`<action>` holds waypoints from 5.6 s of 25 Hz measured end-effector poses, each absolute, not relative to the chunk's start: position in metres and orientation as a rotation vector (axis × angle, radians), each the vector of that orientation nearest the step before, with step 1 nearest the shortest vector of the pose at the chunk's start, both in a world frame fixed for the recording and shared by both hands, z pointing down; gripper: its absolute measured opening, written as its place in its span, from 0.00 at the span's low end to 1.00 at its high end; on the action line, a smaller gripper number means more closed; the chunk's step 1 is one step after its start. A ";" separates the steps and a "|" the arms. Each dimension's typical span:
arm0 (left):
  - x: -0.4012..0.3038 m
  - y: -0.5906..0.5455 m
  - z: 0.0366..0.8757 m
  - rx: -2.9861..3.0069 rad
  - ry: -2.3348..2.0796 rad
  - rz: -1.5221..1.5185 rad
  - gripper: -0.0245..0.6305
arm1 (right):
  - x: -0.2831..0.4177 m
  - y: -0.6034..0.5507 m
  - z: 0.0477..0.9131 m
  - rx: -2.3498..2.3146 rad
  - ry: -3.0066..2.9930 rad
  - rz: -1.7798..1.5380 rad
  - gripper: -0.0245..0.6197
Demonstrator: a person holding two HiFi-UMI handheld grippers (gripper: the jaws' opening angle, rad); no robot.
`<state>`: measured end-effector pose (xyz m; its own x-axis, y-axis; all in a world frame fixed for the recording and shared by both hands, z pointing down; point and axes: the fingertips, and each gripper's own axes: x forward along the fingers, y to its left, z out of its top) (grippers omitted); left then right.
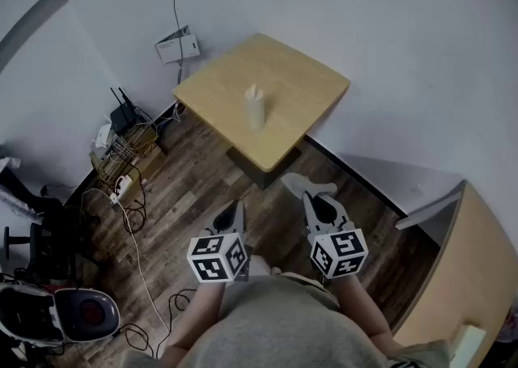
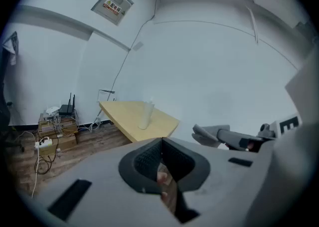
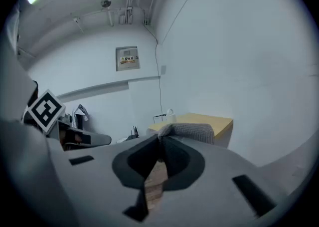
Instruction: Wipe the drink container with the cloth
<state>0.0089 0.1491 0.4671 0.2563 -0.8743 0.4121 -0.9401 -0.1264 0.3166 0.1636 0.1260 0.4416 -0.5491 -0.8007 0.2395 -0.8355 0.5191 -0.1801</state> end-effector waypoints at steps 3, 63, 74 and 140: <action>0.011 0.150 0.468 2.024 -1.642 0.166 0.04 | 0.164 0.128 0.444 1.411 -2.633 0.418 0.05; -0.098 -0.177 0.486 2.050 -1.497 0.165 0.04 | 0.054 -0.218 0.455 1.364 -2.572 0.483 0.05; -0.098 -0.202 0.494 2.077 -1.434 0.187 0.04 | 0.051 -0.221 0.492 1.304 -2.519 0.581 0.05; -0.084 -0.169 0.500 2.086 -1.422 0.199 0.04 | 0.091 -0.188 0.506 1.510 -2.420 0.415 0.05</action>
